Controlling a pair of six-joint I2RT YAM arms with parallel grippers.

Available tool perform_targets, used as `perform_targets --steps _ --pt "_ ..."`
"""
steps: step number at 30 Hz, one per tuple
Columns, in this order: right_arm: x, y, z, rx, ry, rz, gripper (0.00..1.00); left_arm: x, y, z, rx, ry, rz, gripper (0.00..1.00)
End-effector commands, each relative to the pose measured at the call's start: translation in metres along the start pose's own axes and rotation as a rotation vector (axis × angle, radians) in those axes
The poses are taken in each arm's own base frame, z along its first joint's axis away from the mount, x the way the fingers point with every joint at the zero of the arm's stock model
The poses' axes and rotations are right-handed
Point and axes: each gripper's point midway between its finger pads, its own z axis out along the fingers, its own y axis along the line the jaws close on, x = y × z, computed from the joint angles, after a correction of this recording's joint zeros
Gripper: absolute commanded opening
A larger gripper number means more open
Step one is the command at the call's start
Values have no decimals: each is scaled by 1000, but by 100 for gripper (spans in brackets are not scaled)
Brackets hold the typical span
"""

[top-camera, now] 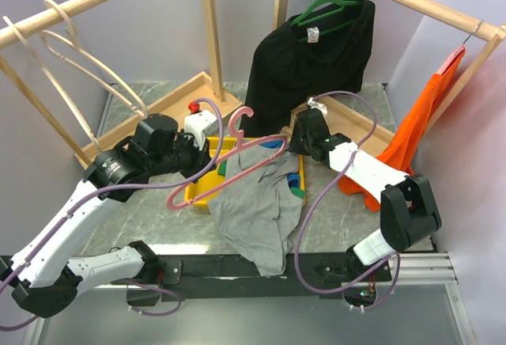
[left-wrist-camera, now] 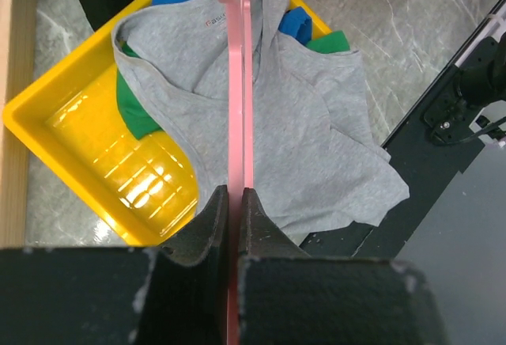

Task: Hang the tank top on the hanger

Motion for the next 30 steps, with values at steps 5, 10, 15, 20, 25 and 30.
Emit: perform_targets --steps 5,10,15,20,25,30 --pt "-21 -8 -12 34 -81 9 25 -21 -1 -3 3 -53 48 1" --pt "-28 -7 -22 25 -103 3 0 -21 -1 7 19 -34 60 1" --pt "-30 -6 -25 19 -105 -4 0 -26 0 15 20 -26 73 1" --pt "-32 -3 -33 0 -110 -10 0 -29 -1 21 34 -38 94 1" --pt "-44 0 -48 -5 -147 -18 0 -24 -6 25 71 1 92 1" --pt "-56 11 -64 -33 -175 -34 0 -20 -13 29 111 29 90 1"
